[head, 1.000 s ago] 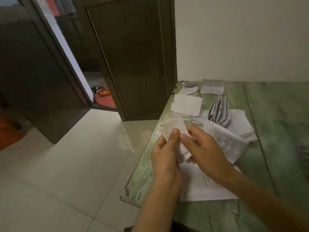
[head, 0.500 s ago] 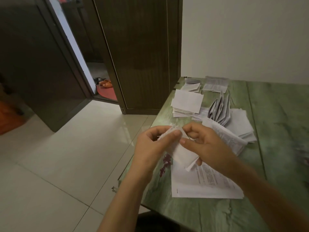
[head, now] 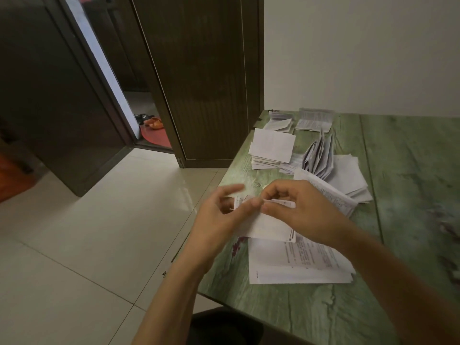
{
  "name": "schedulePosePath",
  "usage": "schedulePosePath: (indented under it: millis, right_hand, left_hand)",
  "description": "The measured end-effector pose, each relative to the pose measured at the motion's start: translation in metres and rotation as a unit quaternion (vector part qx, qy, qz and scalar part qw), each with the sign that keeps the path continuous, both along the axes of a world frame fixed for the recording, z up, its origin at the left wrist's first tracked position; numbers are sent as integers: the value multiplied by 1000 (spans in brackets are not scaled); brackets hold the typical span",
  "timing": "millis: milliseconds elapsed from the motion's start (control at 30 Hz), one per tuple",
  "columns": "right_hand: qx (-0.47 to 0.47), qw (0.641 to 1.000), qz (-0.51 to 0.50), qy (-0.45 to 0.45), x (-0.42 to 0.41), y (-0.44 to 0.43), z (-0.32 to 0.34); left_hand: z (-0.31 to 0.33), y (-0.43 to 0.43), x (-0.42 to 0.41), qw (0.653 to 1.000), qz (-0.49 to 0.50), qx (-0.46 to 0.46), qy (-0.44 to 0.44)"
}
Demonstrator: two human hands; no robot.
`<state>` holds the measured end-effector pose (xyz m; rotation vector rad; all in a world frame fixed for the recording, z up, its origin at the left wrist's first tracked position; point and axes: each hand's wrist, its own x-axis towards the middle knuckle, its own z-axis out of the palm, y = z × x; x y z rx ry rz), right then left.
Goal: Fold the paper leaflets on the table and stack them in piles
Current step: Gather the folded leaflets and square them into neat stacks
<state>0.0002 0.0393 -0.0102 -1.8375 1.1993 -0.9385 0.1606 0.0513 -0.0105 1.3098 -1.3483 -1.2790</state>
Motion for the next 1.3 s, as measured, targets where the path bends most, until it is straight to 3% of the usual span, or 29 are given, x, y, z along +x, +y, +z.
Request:
schedulePosePath:
  millis: [100, 267, 433, 533, 767, 833, 933, 1067, 1233, 1300]
  right_hand:
    - [-15, 1000, -1, 20, -2, 0, 1]
    - [-18, 999, -34, -8, 3, 3, -1]
    - [37, 996, -79, -34, -4, -2, 0]
    - [43, 994, -77, -71, -5, -3, -2]
    - [25, 981, -114, -155, -2, -7, -12]
    - [20, 987, -101, -126, -2, -6, -12]
    - [29, 992, -80, -88, -2, -4, -8]
    - [13, 989, -130, -68, -7, -5, -4]
    - [20, 983, -168, -76, -21, -3, 16]
    - [9, 975, -205, -83, -33, 0, 25]
  left_hand:
    - [2, 5, -6, 999, -29, -13, 5]
    - [-4, 4, -12, 997, 48, -52, 1]
    - [-3, 3, -15, 990, 127, -41, 36]
    - [1, 2, -14, 991, 116, -21, 67]
    - [-4, 5, -26, 990, 130, -45, 11]
    - [-6, 5, -27, 988, 138, -59, 24]
    - [-9, 5, -26, 988, 110, -109, -14]
    - [-6, 0, -25, 984, 81, -148, -52]
    - [-1, 3, -13, 998, 34, -39, -35]
    - [-4, 5, -9, 990, -46, -36, -131]
